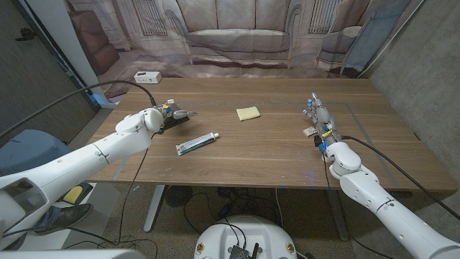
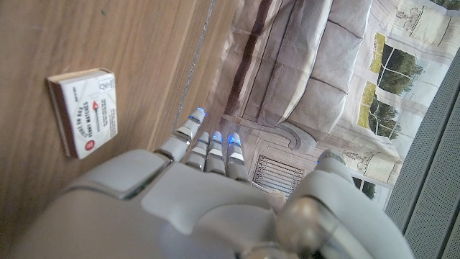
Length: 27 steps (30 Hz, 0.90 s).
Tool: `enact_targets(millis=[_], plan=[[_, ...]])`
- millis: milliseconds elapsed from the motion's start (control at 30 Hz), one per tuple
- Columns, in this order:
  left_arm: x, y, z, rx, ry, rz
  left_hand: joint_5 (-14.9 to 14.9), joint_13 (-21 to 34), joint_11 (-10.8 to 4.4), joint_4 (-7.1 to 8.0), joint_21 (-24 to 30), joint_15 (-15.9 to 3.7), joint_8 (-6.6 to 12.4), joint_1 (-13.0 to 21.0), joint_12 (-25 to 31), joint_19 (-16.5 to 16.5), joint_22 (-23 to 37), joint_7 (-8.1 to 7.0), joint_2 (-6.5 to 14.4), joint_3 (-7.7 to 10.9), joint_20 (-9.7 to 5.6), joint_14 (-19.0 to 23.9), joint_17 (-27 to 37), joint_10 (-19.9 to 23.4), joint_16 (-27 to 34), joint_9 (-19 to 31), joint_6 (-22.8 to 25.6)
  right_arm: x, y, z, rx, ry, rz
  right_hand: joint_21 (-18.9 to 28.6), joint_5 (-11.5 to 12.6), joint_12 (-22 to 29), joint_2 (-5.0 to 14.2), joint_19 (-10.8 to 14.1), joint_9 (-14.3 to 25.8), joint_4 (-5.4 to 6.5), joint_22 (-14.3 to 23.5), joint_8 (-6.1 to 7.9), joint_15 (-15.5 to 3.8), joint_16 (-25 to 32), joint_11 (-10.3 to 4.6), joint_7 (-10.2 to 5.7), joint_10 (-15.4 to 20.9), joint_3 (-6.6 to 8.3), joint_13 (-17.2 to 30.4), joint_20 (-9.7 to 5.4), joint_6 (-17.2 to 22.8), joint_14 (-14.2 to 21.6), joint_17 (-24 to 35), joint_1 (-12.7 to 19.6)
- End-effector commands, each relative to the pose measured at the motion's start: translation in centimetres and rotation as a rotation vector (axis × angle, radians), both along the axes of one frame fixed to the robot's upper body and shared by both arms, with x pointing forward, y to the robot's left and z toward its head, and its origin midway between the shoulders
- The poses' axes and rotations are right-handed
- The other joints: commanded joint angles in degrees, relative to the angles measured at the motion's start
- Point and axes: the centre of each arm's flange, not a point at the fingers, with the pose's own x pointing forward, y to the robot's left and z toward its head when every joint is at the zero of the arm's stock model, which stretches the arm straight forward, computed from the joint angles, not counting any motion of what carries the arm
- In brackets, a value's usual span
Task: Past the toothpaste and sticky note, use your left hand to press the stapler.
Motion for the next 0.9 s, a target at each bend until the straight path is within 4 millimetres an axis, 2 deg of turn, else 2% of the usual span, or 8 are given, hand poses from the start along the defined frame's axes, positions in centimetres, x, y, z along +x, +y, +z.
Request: enact_targets(millis=[33, 133, 900], plan=[[-0.35, 0.19, -0.25, -0.011, 0.002, -0.01, -0.04, 0.13, 0.01, -0.09, -0.08, -0.03, 0.28, -0.32, 0.03, 0.71, 0.23, 0.16, -0.04, -0.09, 0.14, 0.57, 0.18, 1.35, 0.2, 0.21, 0.66, -0.15, 0.11, -0.08, 0.005, -0.001, -0.001, -0.24, -0.12, -0.1, 0.58, -0.1, 0.22, -0.22, 0.2, -0.05, 0.46, -0.01, 0.37, 0.02, -0.08, 0.18, 0.22, 0.38, 0.55, -0.05, 0.25, 0.1], [-0.45, 0.16, -0.06, -0.011, -0.008, -0.012, -0.03, 0.13, 0.42, -0.1, -0.08, 0.06, 0.22, -0.33, 0.02, 0.77, 0.23, 0.13, -0.01, -0.1, 0.0, 0.51, 0.18, 1.44, 0.14, 0.21, 0.66, -0.24, 0.1, -0.11, 0.0, -0.006, -0.003, -0.25, -0.13, -0.09, 0.57, -0.12, 0.22, -0.23, 0.2, -0.05, 0.44, -0.01, 0.33, 0.03, -0.04, 0.17, 0.22, 0.39, 0.54, -0.04, 0.25, 0.09], [-1.2, 0.4, 0.44, -0.037, -0.08, -0.03, 0.04, 0.15, 0.4, -0.29, 0.04, -0.09, 0.08, -0.13, -0.17, 1.58, 0.22, 0.34, 0.32, 0.01, -0.14, 1.12, 0.17, 1.69, 0.16, 0.23, 1.15, -0.56, 0.11, -0.02, 0.004, -0.014, -0.021, -0.19, -0.12, 0.04, 0.62, 0.07, 0.22, -0.32, 0.2, 0.03, 0.4, 0.02, 0.48, 0.11, 0.3, 0.13, 0.22, 0.36, 0.77, 0.16, 0.27, 0.05]])
